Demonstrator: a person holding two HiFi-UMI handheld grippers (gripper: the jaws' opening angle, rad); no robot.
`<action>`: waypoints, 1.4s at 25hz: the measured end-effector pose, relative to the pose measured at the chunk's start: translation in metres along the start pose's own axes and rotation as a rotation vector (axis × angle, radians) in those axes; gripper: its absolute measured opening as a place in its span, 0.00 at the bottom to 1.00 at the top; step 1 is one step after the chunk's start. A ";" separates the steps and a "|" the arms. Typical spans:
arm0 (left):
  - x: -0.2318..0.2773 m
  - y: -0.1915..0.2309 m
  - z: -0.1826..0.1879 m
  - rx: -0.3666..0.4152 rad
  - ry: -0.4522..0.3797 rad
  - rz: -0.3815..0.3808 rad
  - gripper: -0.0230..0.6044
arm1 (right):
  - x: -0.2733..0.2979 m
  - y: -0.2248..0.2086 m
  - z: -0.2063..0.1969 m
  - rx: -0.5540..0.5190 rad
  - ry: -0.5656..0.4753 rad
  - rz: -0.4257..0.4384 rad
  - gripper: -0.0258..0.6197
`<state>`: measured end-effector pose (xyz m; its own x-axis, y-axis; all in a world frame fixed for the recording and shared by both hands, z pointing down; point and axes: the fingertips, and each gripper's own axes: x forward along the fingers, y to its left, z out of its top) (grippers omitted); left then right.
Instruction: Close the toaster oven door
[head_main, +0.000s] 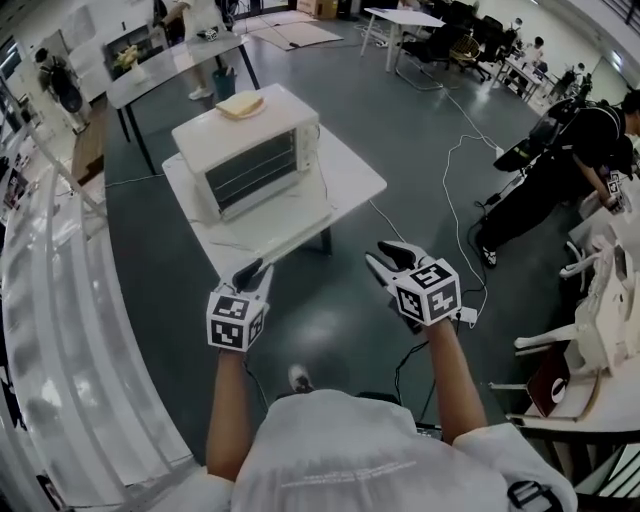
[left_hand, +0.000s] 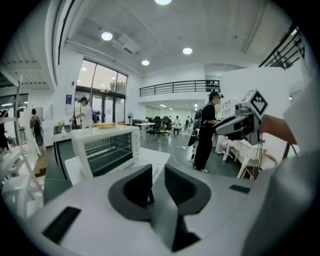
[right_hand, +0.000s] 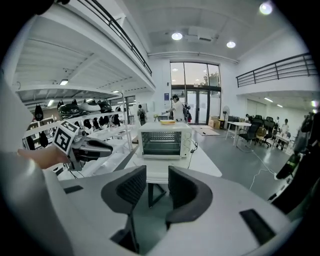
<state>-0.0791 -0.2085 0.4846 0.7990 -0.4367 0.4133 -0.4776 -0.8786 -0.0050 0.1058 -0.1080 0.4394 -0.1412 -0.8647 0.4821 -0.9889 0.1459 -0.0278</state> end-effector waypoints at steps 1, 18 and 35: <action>0.009 0.006 -0.013 -0.019 0.018 0.001 0.17 | 0.011 -0.002 -0.003 0.011 0.009 0.005 0.27; 0.121 0.076 -0.170 -0.531 0.311 0.176 0.17 | 0.199 -0.096 -0.054 0.125 0.236 0.138 0.27; 0.158 0.097 -0.206 -0.801 0.169 0.405 0.22 | 0.323 -0.125 -0.140 0.201 0.463 0.312 0.27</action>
<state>-0.0743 -0.3233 0.7369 0.4808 -0.5931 0.6458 -0.8712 -0.2397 0.4285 0.1905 -0.3382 0.7212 -0.4365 -0.4889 0.7553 -0.8997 0.2261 -0.3735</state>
